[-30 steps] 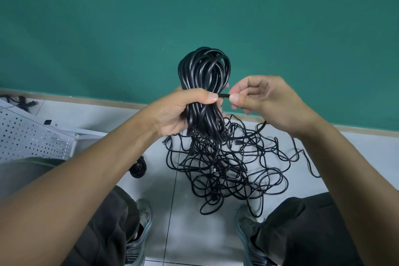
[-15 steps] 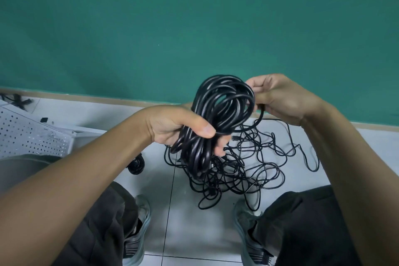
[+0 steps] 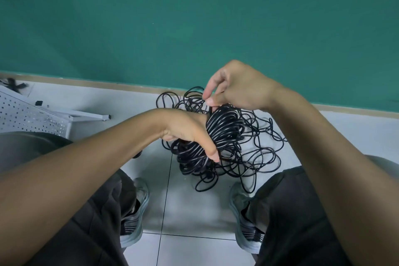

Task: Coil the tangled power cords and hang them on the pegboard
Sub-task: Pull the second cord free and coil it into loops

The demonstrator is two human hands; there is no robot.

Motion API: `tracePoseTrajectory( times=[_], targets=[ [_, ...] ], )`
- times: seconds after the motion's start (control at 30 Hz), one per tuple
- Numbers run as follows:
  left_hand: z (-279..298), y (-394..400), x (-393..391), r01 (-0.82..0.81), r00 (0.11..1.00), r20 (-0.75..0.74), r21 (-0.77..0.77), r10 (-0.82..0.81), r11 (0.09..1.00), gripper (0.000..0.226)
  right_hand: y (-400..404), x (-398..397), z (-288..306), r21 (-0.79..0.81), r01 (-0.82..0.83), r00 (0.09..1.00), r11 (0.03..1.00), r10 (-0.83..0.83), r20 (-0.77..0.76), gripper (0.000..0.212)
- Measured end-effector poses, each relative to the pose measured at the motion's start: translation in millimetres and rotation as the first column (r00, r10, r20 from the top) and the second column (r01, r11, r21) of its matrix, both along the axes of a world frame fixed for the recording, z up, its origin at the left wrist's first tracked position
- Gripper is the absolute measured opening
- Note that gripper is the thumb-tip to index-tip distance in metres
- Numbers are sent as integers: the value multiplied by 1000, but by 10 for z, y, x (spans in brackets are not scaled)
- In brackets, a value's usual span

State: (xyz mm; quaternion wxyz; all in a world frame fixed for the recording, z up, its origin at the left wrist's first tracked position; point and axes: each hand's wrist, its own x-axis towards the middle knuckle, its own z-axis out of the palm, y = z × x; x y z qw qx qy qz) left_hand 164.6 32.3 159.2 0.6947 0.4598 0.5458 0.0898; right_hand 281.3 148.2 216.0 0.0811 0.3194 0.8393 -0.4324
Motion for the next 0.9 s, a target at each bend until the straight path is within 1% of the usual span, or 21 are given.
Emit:
tracePoseTrajectory(
  times=[0.07,0.1,0.2,0.23,0.27,0.3,0.33,0.37,0.4,0.43,0.47,0.5,0.53,0.6,0.67,0.8,0.9],
  targets=[
    [-84,10,-30,-47,998,-46,-9,46,999,68,-34,-3,52,47,6,1000,999,-6,-10,9],
    [-123,16,-45,-72,995,-74,-11,71,997,77,-53,-2,83,45,18,999,999,-16,-35,8],
    [-332,32,-91,-215,965,-157,-19,209,977,115,-149,-38,157,-61,24,991,998,-32,-126,11],
    [-428,36,-108,-266,953,-155,-22,260,964,124,-180,-51,169,-69,18,991,997,-27,-130,12],
    [-479,31,-108,-315,941,-138,-17,309,949,129,-200,-57,170,-49,20,992,999,-26,-125,16],
    [-470,29,-104,-364,924,-122,-6,361,931,128,-201,-51,160,-19,40,990,999,-42,-131,22],
    [-406,33,-92,-408,907,-109,15,407,913,120,-185,-34,143,2,70,985,998,-69,-160,29],
    [-325,38,-82,-436,894,-97,38,438,899,105,-158,-10,136,7,104,975,995,-101,-199,35],
    [-247,43,-70,-452,888,-73,55,455,890,85,-129,13,129,1,140,964,990,-136,-229,36],
    [-188,50,-63,-459,885,-53,67,463,886,69,-109,33,134,-7,182,954,983,-179,-240,32],
    [-143,55,-52,-468,881,-35,76,472,880,58,-90,44,131,-14,232,945,973,-229,-232,24],
    [-109,54,-36,-480,875,-29,87,484,873,50,-81,55,129,-21,275,939,961,-274,-206,17],
    [-97,55,-17,-490,868,-33,98,495,866,46,-71,64,122,-22,306,937,952,-305,-169,15],
    [-118,52,15,-517,850,-42,116,524,848,44,-48,83,92,15,317,947,948,-315,-69,24],
    [-133,59,34,-538,835,-50,135,548,832,45,-36,92,92,19,321,947,947,-321,-4,27],
    [-103,72,10,-574,808,-35,175,588,800,43,-13,103,123,-91,297,954,950,-300,-24,23],
    [-107,78,-12,-619,779,11,169,627,767,56,-2,137,148,-209,214,971,954,-231,-61,17]
  ],
)
